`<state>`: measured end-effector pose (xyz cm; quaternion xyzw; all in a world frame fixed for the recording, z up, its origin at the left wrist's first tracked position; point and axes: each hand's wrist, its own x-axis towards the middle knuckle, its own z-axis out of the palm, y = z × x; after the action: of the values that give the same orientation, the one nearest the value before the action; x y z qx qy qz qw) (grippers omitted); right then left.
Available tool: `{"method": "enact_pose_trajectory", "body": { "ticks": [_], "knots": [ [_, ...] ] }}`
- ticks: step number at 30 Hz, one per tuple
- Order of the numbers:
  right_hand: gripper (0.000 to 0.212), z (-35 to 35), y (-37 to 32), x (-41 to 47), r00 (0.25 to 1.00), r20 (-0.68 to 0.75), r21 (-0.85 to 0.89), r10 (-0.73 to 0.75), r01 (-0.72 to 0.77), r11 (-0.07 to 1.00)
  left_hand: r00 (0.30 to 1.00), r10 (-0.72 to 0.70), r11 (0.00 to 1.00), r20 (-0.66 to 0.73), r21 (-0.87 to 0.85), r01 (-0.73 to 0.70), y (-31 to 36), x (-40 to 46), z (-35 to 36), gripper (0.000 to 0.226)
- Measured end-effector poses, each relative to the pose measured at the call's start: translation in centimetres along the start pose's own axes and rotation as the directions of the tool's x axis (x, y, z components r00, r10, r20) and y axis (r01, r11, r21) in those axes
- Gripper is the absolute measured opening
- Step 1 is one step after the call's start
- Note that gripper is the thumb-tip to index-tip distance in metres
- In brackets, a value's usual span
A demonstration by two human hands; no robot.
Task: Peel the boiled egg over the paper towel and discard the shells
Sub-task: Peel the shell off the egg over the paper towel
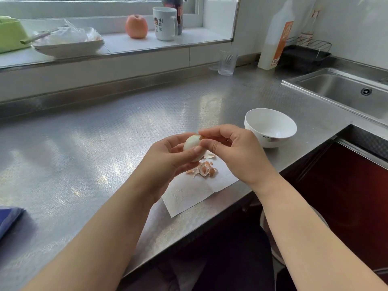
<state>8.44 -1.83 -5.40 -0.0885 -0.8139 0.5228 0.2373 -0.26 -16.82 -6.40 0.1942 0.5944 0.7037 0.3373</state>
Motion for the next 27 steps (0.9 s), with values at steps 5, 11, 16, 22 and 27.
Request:
{"method": "enact_pose_trajectory", "body": {
  "ticks": [5,11,16,22,27],
  "knots": [
    [0.010,0.1,0.5,0.1,0.990,-0.052,-0.193,-0.131,0.119,0.974,1.000,0.017,0.997,0.018,0.074,-0.018,-0.2,0.1,0.1,0.051],
    [0.008,0.4,0.7,0.1,0.958,-0.092,-0.361,-0.271,0.221,0.906,1.000,0.000,0.989,0.031,0.145,-0.005,-0.3,0.0,0.2,0.039],
    [0.009,1.4,0.6,-0.1,0.952,-0.157,-0.420,-0.264,0.177,0.890,1.000,0.012,0.986,-0.005,0.165,-0.011,-0.5,0.2,0.0,0.023],
    [0.008,1.8,0.4,0.0,0.973,-0.227,-0.134,-0.041,0.010,0.991,1.000,0.003,0.996,0.002,0.087,-0.003,-0.5,0.3,-0.2,0.029],
    [0.007,0.8,1.2,0.0,0.963,-0.253,-0.025,0.094,-0.104,0.994,1.000,-0.006,0.996,0.026,-0.087,0.008,-0.1,0.4,-0.3,0.035]
  ]
}}
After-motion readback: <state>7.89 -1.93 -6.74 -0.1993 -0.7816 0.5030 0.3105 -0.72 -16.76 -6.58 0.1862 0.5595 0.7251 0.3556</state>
